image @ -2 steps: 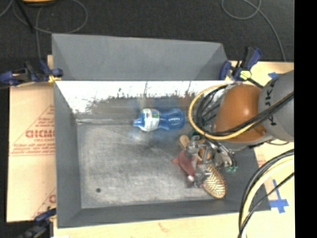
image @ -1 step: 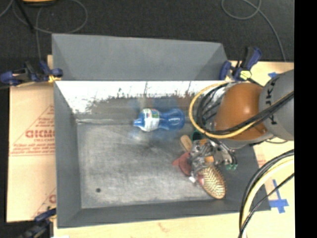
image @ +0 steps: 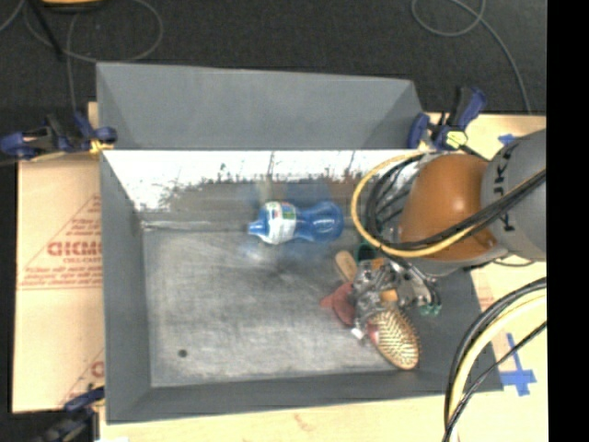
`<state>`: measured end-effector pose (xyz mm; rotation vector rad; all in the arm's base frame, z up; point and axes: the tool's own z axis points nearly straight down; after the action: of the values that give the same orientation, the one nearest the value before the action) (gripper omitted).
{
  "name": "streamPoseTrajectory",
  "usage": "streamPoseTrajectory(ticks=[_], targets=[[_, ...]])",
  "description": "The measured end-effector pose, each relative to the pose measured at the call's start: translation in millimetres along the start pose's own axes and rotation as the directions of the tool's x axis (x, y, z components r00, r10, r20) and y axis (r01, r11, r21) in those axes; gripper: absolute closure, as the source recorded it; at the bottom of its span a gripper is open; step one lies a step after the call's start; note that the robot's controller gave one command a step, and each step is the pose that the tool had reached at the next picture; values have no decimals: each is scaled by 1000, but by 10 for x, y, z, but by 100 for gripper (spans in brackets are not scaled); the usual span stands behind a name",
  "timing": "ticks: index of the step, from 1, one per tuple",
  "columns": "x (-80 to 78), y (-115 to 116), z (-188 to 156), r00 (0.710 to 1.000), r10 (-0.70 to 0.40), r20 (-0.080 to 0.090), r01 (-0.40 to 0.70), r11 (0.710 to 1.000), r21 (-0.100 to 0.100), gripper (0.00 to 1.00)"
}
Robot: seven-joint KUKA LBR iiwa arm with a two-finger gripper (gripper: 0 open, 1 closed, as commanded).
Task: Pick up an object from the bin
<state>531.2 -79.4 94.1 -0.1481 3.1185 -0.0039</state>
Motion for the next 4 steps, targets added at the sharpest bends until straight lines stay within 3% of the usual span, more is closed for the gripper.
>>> streamPoseTrajectory(ticks=[1, 2, 3, 4], targets=[[43, -70, -442, 1000, 8, -21, -8, 1000, -3, 100], [79, -279, -385, 996, 88, -15, -88, 996, -3, 0], [89, -307, -337, 995, 96, -16, -96, 995, -3, 0], [2, -142, 179, 988, 151, 2, -151, 988, -1, 100]])
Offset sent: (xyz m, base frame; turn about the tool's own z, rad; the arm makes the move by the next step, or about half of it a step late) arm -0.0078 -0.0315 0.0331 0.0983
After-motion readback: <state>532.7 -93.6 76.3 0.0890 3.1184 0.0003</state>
